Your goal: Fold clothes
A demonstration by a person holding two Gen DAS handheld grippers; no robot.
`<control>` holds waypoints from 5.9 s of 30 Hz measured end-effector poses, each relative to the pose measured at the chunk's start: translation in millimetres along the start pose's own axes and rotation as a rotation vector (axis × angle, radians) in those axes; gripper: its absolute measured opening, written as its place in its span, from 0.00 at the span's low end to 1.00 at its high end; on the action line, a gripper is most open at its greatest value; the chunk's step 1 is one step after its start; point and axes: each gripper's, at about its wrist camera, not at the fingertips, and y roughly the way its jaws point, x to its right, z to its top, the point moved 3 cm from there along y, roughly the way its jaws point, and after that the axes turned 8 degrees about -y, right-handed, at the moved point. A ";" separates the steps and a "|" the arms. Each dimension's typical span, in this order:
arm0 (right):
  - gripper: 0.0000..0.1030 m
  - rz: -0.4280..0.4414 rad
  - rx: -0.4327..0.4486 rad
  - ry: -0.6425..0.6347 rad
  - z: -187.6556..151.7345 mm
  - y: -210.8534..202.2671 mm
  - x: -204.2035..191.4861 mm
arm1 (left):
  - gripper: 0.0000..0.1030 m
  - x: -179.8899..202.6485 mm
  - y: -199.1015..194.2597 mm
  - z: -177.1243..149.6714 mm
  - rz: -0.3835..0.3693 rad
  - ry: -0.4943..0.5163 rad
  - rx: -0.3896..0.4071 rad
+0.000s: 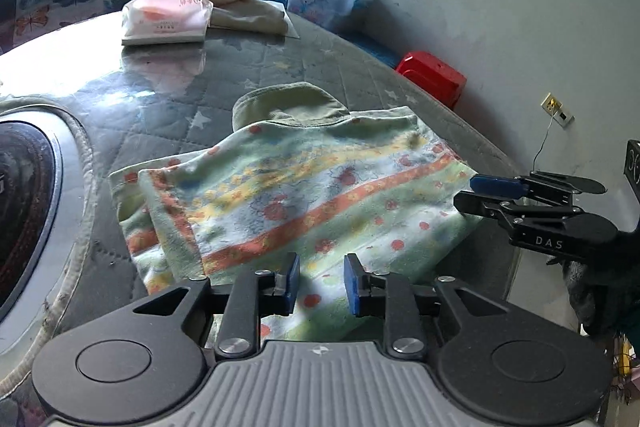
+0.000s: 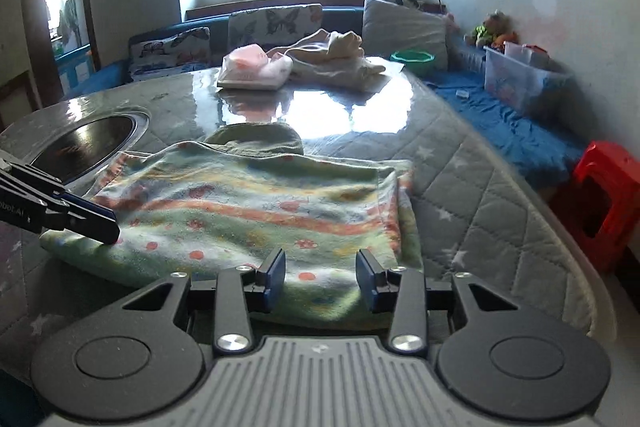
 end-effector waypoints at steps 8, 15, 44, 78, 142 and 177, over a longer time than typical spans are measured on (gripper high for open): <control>0.37 0.014 -0.030 0.042 -6.8 2.0 6.0 | 0.34 -5.5 -4.9 -8.9 0.017 -0.016 0.011; 0.34 -0.004 -0.005 0.060 -6.9 -2.6 10.1 | 0.35 -5.8 -5.1 -9.3 0.023 -0.018 0.012; 0.99 0.020 0.039 -0.044 12.7 -7.0 -36.7 | 0.77 -17.0 -45.6 -17.2 0.142 -0.069 0.082; 1.00 0.086 0.039 -0.095 39.6 4.9 -87.5 | 1.00 -46.0 -80.1 -25.7 0.284 -0.121 0.193; 1.00 0.055 -0.235 -0.176 22.9 36.1 -119.2 | 1.00 -48.8 -49.8 -5.4 0.171 0.047 -0.015; 1.00 0.108 -0.056 -0.231 29.6 3.6 -117.9 | 1.00 -26.7 -48.4 -15.0 0.291 -0.045 0.087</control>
